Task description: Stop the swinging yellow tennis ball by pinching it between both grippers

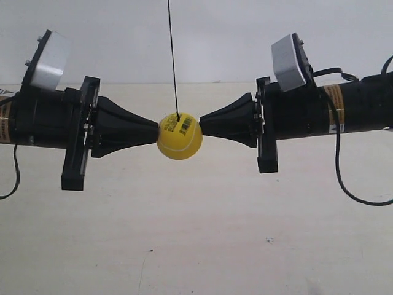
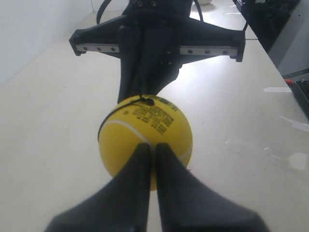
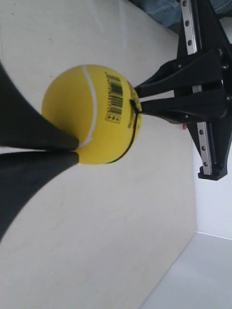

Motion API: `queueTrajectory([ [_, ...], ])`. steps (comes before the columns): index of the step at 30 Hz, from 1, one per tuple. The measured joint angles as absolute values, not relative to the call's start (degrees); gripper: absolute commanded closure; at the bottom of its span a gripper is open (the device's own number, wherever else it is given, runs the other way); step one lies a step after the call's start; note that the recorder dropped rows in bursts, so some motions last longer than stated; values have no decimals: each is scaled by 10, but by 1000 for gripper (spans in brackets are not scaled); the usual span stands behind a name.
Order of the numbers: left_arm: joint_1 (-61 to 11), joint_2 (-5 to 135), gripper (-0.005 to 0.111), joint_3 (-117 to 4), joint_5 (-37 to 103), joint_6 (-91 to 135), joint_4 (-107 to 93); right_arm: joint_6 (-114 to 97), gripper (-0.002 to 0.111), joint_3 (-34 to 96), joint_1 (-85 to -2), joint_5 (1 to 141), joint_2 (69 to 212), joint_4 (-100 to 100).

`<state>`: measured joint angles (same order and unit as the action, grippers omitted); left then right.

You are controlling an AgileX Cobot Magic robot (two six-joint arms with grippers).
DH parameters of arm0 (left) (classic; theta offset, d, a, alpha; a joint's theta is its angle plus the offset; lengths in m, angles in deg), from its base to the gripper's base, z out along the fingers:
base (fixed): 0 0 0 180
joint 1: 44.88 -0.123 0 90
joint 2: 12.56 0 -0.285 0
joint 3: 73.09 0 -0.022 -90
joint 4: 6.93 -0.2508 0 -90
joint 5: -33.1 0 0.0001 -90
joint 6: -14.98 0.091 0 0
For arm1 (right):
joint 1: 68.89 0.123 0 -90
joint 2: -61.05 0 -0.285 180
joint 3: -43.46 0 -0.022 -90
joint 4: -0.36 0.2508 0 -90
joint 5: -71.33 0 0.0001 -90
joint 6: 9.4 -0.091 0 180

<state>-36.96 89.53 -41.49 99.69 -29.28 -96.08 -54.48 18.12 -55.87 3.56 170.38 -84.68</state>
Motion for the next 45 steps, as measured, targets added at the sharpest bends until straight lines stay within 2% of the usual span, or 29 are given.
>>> queueTrajectory([
  [45, -370, 895, 102, -415, 996, -293, -966, -543, 108, 181, -551, 50, 1704, -840],
])
